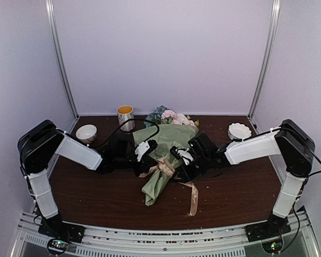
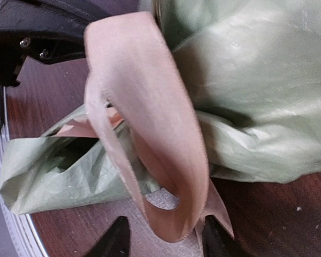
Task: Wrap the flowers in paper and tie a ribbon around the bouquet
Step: Cross the half-tied ribbon over the folded bouquet.
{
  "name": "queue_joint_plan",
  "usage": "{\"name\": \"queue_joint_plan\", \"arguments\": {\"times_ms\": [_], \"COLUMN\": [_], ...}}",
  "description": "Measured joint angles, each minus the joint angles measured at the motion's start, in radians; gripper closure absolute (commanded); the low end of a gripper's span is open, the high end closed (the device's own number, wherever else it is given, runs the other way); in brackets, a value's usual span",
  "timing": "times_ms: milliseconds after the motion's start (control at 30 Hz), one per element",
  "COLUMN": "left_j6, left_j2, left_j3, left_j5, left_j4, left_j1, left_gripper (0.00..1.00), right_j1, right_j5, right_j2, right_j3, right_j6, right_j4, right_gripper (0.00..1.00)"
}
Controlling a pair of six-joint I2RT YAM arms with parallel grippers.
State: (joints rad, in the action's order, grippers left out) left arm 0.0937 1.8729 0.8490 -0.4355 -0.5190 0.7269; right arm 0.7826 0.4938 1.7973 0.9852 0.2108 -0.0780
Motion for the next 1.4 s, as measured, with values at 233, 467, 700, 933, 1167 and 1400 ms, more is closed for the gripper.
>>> {"name": "queue_joint_plan", "arguments": {"times_ms": [233, 467, 700, 933, 1167, 1400], "left_j6": [0.001, 0.001, 0.001, 0.001, 0.004, 0.003], "left_j2": [0.000, 0.000, 0.000, 0.000, 0.000, 0.000], "left_j3": [-0.006, -0.010, -0.010, -0.010, -0.010, -0.010], "left_j5": [0.002, 0.005, 0.008, 0.009, 0.004, -0.021], "left_j4": [0.006, 0.006, 0.005, 0.005, 0.007, 0.021], "left_j1": [0.000, 0.000, 0.000, 0.000, 0.001, 0.000], "left_gripper": [1.00, 1.00, 1.00, 1.00, 0.79, 0.56], "right_j1": [0.000, 0.000, 0.010, 0.036, 0.043, 0.049], "right_j5": [0.027, 0.031, 0.056, 0.087, 0.106, 0.113], "right_j2": [0.021, 0.001, -0.053, -0.067, -0.024, 0.008], "right_j3": [0.026, 0.037, 0.099, 0.163, 0.241, 0.286], "right_j6": [0.003, -0.005, -0.004, -0.002, 0.000, 0.003], "right_j4": [0.011, -0.003, -0.014, 0.023, 0.027, 0.028], "right_gripper": [0.99, 1.00, 1.00, 1.00, 1.00, 1.00]}}
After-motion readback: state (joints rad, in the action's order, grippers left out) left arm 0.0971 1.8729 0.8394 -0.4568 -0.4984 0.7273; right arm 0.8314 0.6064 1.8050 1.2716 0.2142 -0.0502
